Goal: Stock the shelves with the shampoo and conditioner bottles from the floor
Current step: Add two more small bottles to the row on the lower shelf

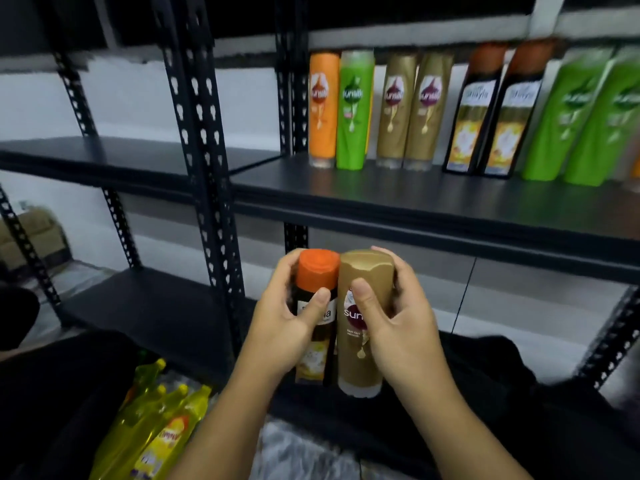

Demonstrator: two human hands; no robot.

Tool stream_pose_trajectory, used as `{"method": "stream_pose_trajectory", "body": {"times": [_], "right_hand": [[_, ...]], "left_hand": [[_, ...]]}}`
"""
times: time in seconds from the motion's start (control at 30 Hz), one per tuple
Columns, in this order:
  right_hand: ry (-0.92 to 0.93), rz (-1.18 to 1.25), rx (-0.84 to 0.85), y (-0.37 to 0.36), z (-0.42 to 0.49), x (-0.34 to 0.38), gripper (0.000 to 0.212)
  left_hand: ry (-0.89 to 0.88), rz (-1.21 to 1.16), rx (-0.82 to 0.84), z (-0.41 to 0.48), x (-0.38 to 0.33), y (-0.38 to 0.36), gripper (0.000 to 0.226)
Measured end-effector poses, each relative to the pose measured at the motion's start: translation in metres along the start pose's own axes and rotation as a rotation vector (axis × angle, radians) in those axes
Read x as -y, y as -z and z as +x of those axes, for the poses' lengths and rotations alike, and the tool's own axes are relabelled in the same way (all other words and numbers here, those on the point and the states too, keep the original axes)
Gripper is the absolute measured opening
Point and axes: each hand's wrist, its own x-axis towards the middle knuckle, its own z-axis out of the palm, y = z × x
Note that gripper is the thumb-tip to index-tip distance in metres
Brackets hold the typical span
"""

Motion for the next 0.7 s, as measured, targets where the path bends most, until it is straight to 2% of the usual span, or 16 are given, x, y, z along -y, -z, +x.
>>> {"method": "stream_pose_trajectory", "body": {"times": [0.2,0.4,0.53,0.7], "right_hand": [[0.207,0.002,-0.004,0.02,0.07,0.089,0.032],[0.312,0.047,-0.048,0.035,0.135,0.161,0.023],[0.363,-0.033,-0.132,0.045,0.171,0.186,0.026],[0.289,-0.163,-0.176,0.059,0.2,0.167,0.036]], "left_hand": [[-0.249,-0.04,-0.023,0.069,-0.095,-0.004,0.042],[-0.35,-0.089,-0.047,0.141,-0.164,-0.016,0.04],[-0.365,-0.091,-0.059,0.181,-0.19,-0.031,0.039],[-0.271,-0.09,-0.038,0.214,-0.184,-0.053,0.048]]}}
